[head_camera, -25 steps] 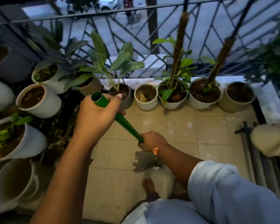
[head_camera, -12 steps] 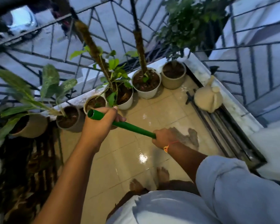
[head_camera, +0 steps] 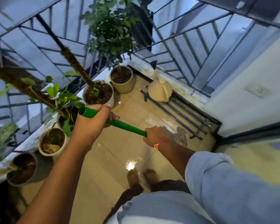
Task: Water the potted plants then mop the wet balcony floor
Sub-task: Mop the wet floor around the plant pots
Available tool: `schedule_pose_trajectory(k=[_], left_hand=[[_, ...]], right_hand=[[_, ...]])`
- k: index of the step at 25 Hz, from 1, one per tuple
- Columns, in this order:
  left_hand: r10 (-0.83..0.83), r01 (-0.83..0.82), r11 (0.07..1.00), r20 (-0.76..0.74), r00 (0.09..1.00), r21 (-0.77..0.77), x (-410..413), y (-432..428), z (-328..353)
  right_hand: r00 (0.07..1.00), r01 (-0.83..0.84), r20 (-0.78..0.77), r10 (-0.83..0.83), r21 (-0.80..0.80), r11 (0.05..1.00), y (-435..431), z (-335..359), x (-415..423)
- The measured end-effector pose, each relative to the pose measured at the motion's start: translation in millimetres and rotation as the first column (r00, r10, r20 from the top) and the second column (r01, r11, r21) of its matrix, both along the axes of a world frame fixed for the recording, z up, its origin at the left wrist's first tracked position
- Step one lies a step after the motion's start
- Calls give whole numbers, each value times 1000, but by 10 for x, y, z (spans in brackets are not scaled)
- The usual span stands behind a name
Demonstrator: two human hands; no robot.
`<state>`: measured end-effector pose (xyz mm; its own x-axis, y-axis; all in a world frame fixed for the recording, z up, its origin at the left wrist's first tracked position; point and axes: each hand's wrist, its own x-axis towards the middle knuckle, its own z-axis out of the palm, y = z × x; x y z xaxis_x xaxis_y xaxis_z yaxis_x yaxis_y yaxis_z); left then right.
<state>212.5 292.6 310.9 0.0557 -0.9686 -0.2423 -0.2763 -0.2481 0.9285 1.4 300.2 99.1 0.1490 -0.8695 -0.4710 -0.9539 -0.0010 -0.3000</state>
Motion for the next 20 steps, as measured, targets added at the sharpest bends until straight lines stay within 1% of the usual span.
schedule_pose_trajectory(k=[2,5,8,10,12,15,18,20], left_hand=[[-100,100,995,5,995,20,-110,-166,-20],[-221,221,975,-8,975,35,-299,-309,-83],[-384,383,924,16,923,11,-685,-354,-78],[-487,488,872,27,873,-31,-1035,-324,-17],[-587,588,804,46,809,-90,-1383,-267,94],[-663,675,717,130,737,-173,-1836,-212,226],[-725,755,631,213,656,-178,-2298,-180,299],[-759,796,572,243,605,-196,-2634,-183,343]], right_hand=[[997,61,-37,-62,-16,998,34,4,-109],[985,168,-44,-169,-28,985,195,-11,-274],[943,328,-57,-329,-28,944,446,38,-520],[876,480,-46,-480,-21,877,599,96,-758],[808,588,-25,-589,-32,808,729,150,-1006],[749,661,-5,-662,-55,748,791,231,-1346],[701,711,3,-713,-72,699,778,266,-1730],[668,743,35,-743,-82,664,742,282,-2059]])
